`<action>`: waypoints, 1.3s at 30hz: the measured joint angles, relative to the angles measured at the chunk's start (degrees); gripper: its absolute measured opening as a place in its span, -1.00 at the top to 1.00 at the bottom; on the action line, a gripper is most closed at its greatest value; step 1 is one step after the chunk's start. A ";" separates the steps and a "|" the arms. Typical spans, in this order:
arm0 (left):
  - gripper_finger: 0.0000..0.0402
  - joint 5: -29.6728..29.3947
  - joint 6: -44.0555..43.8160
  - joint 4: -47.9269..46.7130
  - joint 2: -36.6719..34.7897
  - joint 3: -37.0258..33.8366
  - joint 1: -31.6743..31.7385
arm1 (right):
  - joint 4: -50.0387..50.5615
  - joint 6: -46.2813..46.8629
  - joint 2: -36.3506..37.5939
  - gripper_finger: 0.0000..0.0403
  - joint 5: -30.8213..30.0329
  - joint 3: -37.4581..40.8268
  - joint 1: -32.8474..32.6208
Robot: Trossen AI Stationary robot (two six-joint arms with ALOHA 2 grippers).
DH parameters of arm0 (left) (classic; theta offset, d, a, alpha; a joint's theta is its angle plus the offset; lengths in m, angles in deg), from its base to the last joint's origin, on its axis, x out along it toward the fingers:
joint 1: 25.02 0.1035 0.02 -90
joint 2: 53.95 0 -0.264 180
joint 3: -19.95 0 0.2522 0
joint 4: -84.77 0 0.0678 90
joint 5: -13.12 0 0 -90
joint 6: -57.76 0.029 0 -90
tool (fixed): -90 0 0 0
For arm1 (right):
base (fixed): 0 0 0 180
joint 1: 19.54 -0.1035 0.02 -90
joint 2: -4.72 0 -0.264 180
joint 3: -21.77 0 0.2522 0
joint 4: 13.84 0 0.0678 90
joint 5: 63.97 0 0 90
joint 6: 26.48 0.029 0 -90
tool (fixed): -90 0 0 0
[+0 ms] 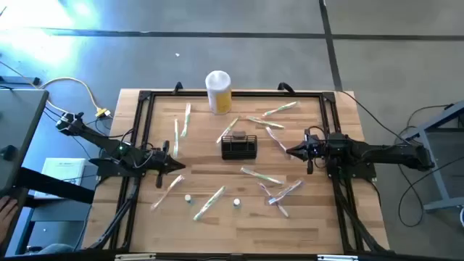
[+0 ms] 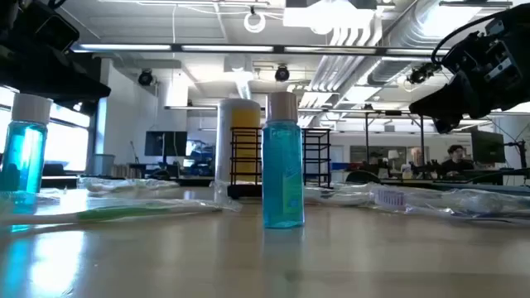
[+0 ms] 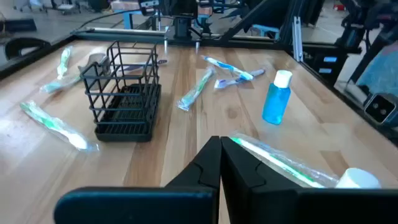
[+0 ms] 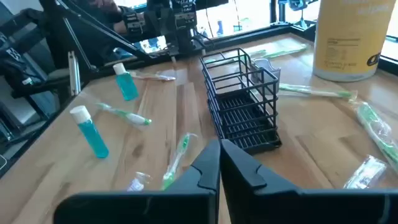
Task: Pick & Place toothbrushing station
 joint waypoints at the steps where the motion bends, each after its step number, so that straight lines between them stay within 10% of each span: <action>1: 1.00 0.00 -0.26 0.01 0.00 0.00 -0.01 | 0.00 -0.81 0.00 0.98 -0.07 0.02 -0.01; 22: 1.00 -0.43 -2.95 0.01 0.01 0.00 -0.02 | -1.01 -7.63 0.00 0.98 -1.56 0.00 -0.02; 39: 1.00 -3.21 -4.47 0.03 -0.02 6.33 0.00 | -10.69 4.67 0.00 0.98 -2.94 -0.06 -0.02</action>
